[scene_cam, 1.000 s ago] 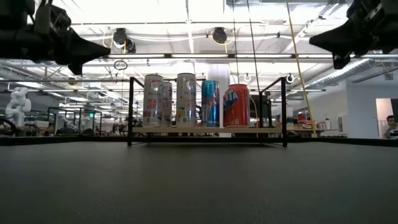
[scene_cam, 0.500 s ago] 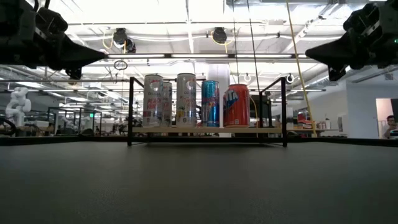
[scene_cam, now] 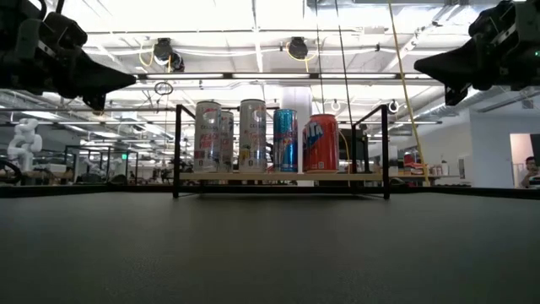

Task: Place canned beverage on shelf
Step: Return to Home Position

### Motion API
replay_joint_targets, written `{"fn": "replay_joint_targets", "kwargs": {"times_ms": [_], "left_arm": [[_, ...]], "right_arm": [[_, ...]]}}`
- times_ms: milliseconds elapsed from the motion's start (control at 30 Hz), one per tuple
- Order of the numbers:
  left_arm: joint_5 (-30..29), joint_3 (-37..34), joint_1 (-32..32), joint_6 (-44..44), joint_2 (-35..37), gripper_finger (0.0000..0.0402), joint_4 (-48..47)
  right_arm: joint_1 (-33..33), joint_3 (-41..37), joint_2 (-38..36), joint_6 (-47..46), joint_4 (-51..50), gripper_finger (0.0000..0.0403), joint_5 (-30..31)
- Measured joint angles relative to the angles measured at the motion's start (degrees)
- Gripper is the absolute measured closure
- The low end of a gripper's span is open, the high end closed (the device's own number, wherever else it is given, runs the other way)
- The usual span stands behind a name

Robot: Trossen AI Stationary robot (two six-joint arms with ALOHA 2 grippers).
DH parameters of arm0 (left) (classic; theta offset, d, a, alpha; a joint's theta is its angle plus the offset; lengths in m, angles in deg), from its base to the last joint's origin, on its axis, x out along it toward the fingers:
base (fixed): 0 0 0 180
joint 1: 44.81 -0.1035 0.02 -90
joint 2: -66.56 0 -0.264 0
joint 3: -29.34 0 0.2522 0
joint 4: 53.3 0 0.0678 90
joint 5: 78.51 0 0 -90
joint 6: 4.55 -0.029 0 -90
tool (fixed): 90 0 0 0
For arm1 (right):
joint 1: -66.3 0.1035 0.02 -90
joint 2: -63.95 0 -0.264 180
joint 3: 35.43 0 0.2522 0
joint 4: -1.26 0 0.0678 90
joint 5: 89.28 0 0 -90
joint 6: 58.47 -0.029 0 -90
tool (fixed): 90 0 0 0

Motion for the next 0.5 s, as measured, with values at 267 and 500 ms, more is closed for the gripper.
{"fn": "replay_joint_targets", "kwargs": {"times_ms": [267, 500], "left_arm": [[0.0, 0.0, 0.0, 0.0, -0.7, 0.0402, -0.1], [0.0, 0.0, 0.0, 0.0, -0.7, 0.0402, 0.3]], "right_arm": [[0.0, -0.4, 0.0, -0.8, -1.2, 0.0403, 0.2], [0.0, -0.5, 0.1, -0.9, -2.5, 0.0403, 0.0]]}}
